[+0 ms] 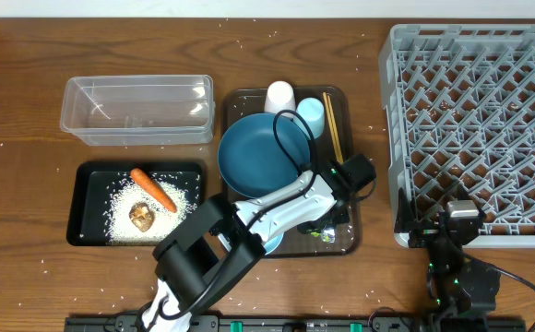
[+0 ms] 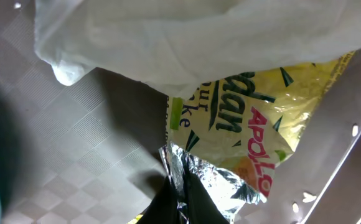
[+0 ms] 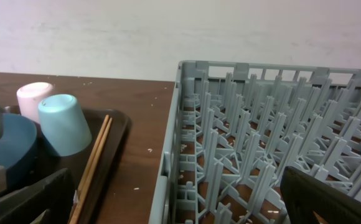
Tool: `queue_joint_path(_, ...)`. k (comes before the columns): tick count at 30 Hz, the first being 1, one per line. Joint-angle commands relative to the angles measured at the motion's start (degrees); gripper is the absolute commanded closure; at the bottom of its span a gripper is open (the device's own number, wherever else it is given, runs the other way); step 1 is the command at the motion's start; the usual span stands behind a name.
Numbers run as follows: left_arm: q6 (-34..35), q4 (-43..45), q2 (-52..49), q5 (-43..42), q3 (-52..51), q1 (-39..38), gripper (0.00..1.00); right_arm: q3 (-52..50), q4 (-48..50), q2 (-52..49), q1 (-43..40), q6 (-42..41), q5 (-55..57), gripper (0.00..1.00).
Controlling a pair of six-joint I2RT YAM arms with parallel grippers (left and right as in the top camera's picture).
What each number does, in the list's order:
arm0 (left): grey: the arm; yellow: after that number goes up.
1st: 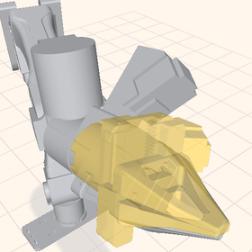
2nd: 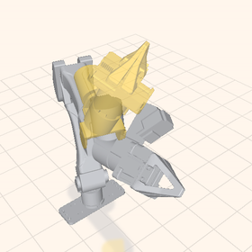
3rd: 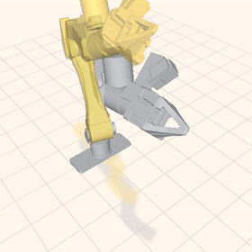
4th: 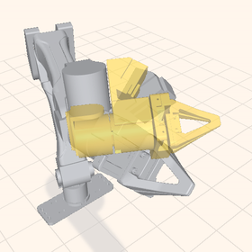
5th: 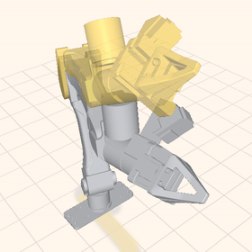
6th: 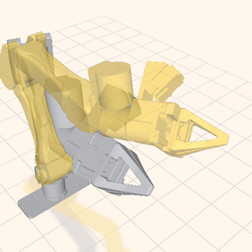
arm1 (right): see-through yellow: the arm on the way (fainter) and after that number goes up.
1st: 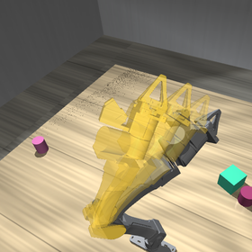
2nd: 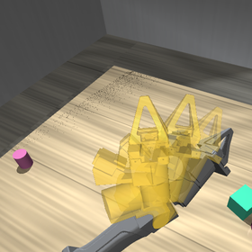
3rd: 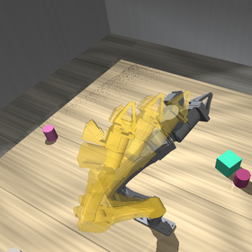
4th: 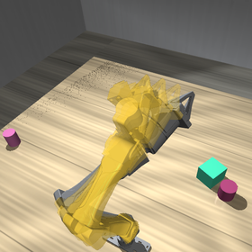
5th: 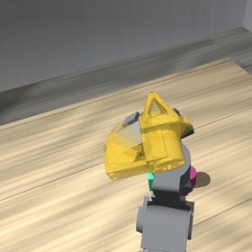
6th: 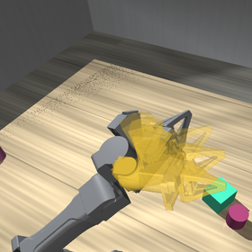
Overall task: Sort waste into correct bins and load items into the dishwasher rack
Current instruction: 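Lift and carry the wrappers left over the clear plastic container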
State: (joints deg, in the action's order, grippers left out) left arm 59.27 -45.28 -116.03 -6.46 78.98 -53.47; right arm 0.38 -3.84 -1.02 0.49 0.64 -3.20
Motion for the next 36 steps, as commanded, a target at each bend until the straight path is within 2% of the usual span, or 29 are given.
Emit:
queue_joint_path(1, -1.25, -1.14, 3.91, -0.52, -0.42, -0.24, 0.94, -0.07, -0.22, 0.15, -0.48, 0.09, -0.07, 0.01)
queue_joint_path(12, -2.67, -2.71, 11.06, -2.56, -0.42, -3.06, 0.94, -0.07, -0.22, 0.15, -0.48, 0.09, -0.07, 0.01)
queue_joint_path(36, -3.17, -7.37, 13.60, -3.41, -0.33, -4.46, 0.94, -0.07, -0.22, 0.15, -0.48, 0.09, -0.07, 0.01)
